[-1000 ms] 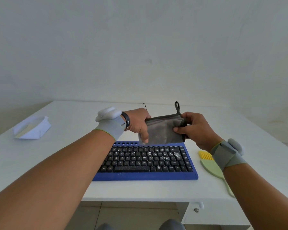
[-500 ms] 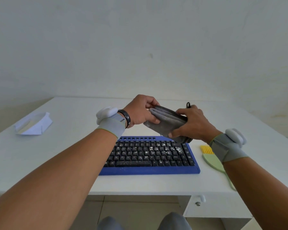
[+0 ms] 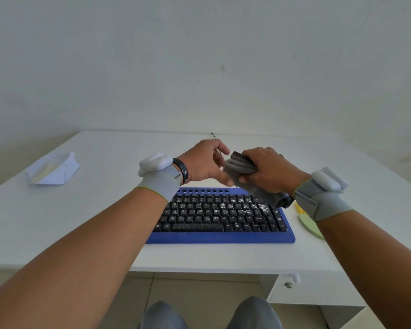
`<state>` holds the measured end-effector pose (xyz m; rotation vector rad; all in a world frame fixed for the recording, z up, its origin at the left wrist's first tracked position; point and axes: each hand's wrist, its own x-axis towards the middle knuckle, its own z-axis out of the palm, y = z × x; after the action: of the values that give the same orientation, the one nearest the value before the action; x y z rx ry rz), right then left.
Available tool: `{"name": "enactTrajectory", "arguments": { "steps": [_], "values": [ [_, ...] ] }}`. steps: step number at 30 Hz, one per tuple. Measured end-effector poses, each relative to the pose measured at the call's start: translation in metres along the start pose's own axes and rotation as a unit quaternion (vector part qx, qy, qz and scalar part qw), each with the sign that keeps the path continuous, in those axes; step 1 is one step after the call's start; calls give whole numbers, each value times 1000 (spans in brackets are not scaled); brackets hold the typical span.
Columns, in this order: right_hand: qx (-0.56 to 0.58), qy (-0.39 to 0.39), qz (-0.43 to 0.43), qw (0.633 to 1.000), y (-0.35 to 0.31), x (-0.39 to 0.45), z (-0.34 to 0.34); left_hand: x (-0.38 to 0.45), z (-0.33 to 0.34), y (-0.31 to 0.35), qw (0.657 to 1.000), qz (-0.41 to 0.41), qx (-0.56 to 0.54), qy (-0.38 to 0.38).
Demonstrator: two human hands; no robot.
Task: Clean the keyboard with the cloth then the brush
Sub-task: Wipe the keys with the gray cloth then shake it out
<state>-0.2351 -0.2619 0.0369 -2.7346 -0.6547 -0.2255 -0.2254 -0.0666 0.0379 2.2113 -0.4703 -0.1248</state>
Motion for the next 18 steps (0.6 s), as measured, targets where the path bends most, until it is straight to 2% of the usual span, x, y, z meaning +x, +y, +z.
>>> {"name": "enactTrajectory", "arguments": {
  "steps": [2,7,10,15,18],
  "values": [
    [-24,-12,22,999,8,-1,1,-3,-1,-10,992,-26,108,-59],
    [-55,-32,51,997,18,-6,13,-10,7,-33,932,-94,297,-183],
    [-63,-34,41,997,16,-6,25,-12,13,-43,910,-112,338,-211],
    [-81,39,33,995,10,1,43,-17,16,-47,900,-126,357,-216],
    [-90,14,43,995,4,0,47,-19,16,-46,900,-133,355,-215]
  ]
}}
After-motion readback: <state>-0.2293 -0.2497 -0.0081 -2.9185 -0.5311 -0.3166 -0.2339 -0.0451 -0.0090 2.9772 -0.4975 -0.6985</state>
